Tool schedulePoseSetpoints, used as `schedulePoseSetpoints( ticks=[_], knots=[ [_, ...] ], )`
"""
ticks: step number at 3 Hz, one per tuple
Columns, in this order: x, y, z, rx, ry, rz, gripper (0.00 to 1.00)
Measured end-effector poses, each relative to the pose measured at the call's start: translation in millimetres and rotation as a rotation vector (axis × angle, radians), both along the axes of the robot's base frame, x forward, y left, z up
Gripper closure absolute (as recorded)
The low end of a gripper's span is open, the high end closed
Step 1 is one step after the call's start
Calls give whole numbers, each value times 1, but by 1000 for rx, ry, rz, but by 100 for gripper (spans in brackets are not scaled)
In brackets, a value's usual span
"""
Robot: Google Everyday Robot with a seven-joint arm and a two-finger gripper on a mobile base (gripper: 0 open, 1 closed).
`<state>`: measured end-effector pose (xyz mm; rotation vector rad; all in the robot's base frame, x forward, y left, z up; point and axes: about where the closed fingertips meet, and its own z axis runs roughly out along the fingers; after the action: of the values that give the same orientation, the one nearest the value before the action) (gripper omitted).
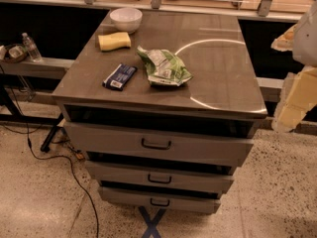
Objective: Open middle drawer
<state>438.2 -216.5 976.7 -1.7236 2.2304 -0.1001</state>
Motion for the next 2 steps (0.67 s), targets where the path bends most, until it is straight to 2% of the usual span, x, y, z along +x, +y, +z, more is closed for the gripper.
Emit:
schedulePoseSetpoints(
  ticks=[1, 2],
  knots=[
    [-1, -4, -2, 0, -3, 0, 0],
    [-7, -18, -10, 0, -13, -2, 0]
  ],
)
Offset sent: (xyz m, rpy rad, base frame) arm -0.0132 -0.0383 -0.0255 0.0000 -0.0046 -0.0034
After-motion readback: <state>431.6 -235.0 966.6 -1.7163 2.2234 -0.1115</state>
